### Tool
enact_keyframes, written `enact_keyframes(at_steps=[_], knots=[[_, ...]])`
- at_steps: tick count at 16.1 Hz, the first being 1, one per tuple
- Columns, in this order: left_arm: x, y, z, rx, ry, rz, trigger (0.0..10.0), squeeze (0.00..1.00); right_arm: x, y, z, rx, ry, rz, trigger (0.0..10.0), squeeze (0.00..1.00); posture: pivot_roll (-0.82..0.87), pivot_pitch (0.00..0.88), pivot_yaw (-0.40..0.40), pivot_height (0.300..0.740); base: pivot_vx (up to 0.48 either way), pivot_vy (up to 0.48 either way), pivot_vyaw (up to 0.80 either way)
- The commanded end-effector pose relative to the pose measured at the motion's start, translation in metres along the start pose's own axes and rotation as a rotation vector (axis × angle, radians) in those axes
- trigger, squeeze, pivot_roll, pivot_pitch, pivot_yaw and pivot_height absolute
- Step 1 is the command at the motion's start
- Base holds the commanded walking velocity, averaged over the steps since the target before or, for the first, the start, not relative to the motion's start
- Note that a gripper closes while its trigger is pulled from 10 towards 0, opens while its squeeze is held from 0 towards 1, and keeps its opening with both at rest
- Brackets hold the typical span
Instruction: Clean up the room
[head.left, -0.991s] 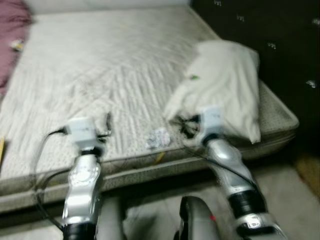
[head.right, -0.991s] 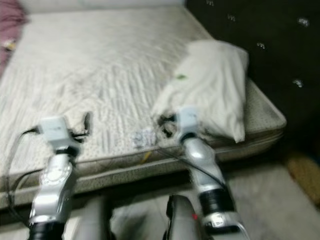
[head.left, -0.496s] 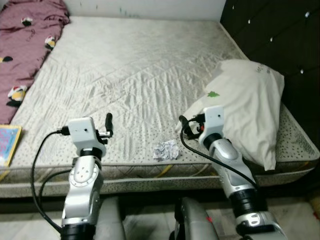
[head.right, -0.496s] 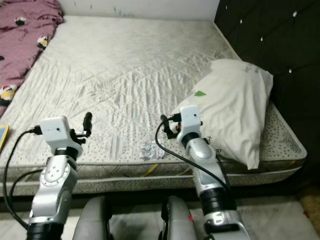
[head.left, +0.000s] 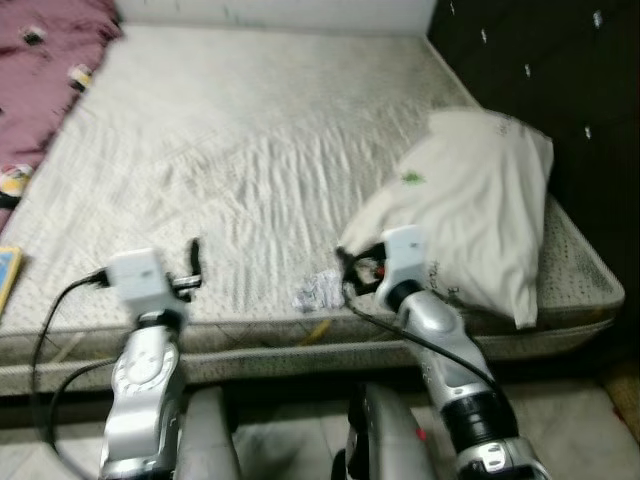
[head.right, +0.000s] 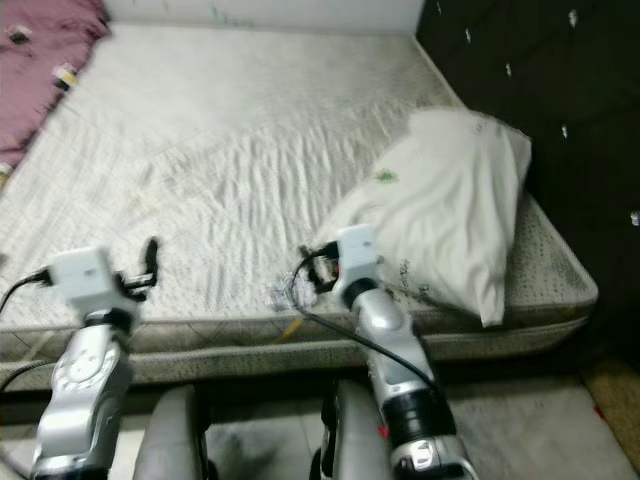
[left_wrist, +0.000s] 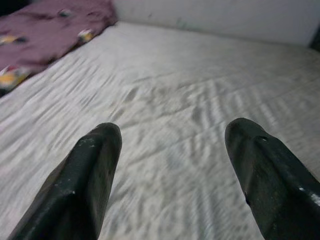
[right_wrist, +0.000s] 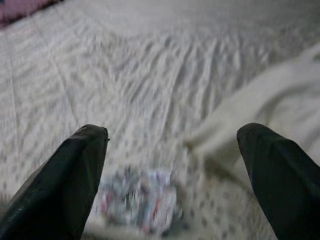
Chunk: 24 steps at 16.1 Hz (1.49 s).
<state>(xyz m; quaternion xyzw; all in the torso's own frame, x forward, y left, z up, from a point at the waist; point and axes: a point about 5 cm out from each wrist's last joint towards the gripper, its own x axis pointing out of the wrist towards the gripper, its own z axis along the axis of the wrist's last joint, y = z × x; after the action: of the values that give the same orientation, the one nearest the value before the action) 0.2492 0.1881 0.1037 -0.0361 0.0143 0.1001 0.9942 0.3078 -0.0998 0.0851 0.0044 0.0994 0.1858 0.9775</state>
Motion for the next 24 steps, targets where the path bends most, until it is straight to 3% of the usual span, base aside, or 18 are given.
enact_keyframes(at_steps=[1,4,7,10,12,16,24], knots=[[-0.004,0.002,-0.001,0.01,0.015,-0.004,10.0,0.0,-0.001,-0.001,-0.001,-0.002,0.012,0.003,10.0,0.0,0.03,0.138,-0.092,0.552,0.0,0.0,0.0],[-0.01,0.006,0.004,0.034,0.028,-0.001,10.0,0.0,0.008,0.014,-0.002,-0.026,0.04,0.059,10.0,0.0,0.04,0.23,-0.079,0.548,0.0,0.0,0.0],[-0.016,0.008,0.009,0.041,0.034,0.009,10.0,0.0,0.014,0.024,-0.001,-0.024,0.029,0.086,10.0,0.0,0.06,0.25,-0.074,0.548,0.0,0.0,0.0],[-0.025,0.01,0.011,0.049,0.052,0.019,10.0,0.0,0.021,0.043,0.001,-0.029,-0.049,0.14,10.0,0.0,0.09,0.286,-0.063,0.539,0.0,0.0,0.0],[-0.033,0.008,0.012,0.063,0.064,0.004,10.0,0.0,0.026,0.05,0.006,-0.006,-0.084,0.144,10.0,0.0,0.12,0.3,-0.058,0.515,0.0,0.0,0.0],[-0.048,0.001,0.014,0.068,0.097,-0.024,10.0,0.0,0.039,0.063,0.02,0.008,-0.166,0.15,10.0,0.0,0.15,0.325,-0.042,0.515,0.0,0.0,0.0],[-0.059,-0.01,0.018,0.056,0.095,-0.027,10.0,0.0,0.07,0.065,0.07,-0.025,-0.252,0.036,10.0,0.0,0.18,0.332,-0.094,0.515,0.0,0.0,0.0]])
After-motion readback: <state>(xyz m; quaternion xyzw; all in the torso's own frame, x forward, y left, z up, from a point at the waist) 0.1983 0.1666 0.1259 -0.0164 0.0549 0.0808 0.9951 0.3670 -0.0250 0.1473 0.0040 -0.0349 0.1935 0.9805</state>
